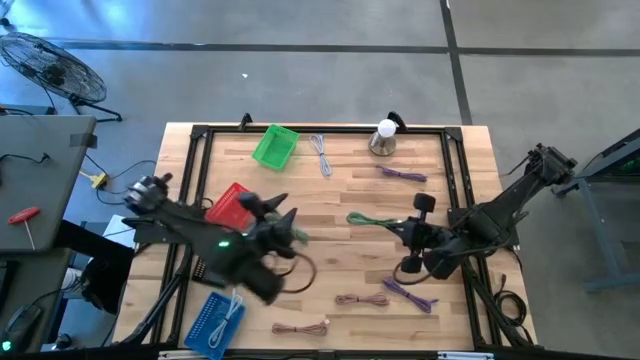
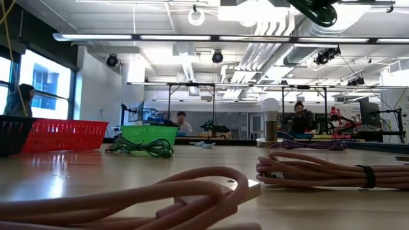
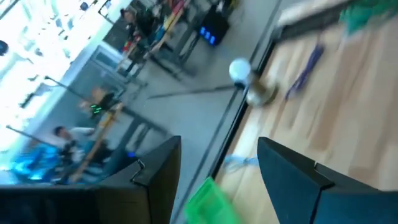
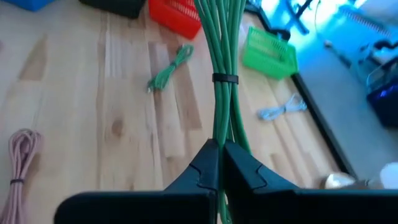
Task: Pick & Place USB Port
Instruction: Put the right green charger cable into the green bin
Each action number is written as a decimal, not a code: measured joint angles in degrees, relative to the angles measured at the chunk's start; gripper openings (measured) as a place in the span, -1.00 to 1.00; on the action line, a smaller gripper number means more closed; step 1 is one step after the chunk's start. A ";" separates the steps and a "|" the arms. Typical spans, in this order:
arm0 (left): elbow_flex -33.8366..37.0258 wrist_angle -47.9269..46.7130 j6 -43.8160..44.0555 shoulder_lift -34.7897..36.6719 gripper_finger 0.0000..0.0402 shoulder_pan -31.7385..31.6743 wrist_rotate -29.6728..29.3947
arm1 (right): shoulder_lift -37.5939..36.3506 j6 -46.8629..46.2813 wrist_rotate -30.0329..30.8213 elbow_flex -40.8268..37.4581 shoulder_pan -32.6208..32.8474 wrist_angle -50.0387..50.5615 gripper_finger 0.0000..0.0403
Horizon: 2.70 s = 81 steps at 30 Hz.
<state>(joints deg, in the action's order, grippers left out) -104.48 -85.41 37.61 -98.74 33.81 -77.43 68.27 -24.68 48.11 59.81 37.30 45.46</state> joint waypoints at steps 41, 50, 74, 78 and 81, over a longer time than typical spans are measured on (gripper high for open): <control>8.06 68.87 -63.61 3.93 -0.96 11.05 47.05 | -0.52 29.50 -4.88 0.13 -1.05 -26.94 -1.00; 9.36 68.14 -57.04 3.97 -0.96 0.63 47.03 | -0.52 27.35 -6.66 0.13 0.85 -26.94 -1.00; 13.78 75.26 -55.18 5.52 0.11 -9.57 55.16 | -0.35 39.45 -8.04 0.13 4.57 -38.10 -1.00; 13.76 78.02 -55.33 5.53 0.11 -11.23 61.37 | -0.35 40.17 -9.11 0.13 3.02 -38.63 -1.00; 13.76 79.45 -55.42 5.53 0.11 -12.45 64.50 | -0.03 40.12 -12.57 0.13 1.19 -39.43 -1.00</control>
<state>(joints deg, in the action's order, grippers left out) -90.72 -5.96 -17.81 -93.21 21.37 -12.93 68.24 15.44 35.54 59.94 38.49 6.03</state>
